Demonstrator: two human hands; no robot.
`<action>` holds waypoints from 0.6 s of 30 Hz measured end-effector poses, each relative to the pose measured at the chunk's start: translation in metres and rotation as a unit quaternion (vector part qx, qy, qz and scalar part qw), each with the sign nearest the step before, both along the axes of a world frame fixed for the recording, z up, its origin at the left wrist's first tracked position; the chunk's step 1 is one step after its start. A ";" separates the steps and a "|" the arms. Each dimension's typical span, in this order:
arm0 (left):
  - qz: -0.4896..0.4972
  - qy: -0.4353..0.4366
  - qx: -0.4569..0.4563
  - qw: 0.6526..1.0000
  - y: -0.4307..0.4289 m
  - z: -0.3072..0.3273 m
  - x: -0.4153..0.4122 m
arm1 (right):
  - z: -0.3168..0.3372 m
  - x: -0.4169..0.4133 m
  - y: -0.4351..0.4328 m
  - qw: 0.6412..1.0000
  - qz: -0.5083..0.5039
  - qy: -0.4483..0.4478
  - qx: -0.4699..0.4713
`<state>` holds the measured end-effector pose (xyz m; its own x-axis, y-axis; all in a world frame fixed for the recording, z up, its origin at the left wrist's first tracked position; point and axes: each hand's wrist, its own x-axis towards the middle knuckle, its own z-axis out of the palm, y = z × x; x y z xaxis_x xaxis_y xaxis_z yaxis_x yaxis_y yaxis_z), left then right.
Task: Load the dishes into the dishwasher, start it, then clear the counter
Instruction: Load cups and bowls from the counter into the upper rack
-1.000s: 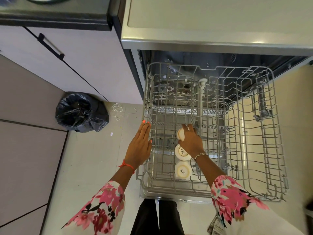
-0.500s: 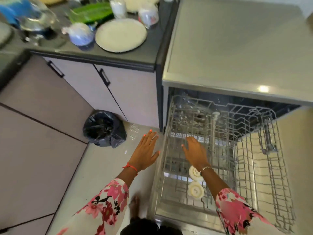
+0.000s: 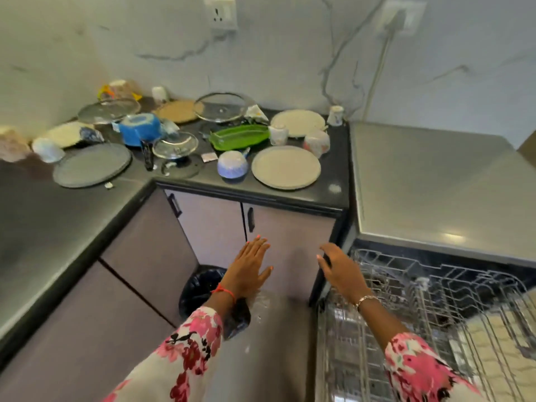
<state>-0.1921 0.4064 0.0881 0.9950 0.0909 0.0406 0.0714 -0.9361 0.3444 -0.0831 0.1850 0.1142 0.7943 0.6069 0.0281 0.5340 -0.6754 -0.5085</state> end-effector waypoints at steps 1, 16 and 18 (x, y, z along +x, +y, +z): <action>0.008 -0.014 -0.004 1.000 0.016 0.006 0.007 | 0.007 0.006 0.014 1.000 0.004 -0.009 0.003; 0.067 -0.084 -0.087 0.990 0.144 0.019 0.163 | 0.054 0.219 0.191 0.993 0.035 -0.088 0.071; 0.081 -0.084 -0.080 0.990 0.152 0.018 0.182 | 0.057 0.250 0.213 0.993 0.050 -0.093 0.054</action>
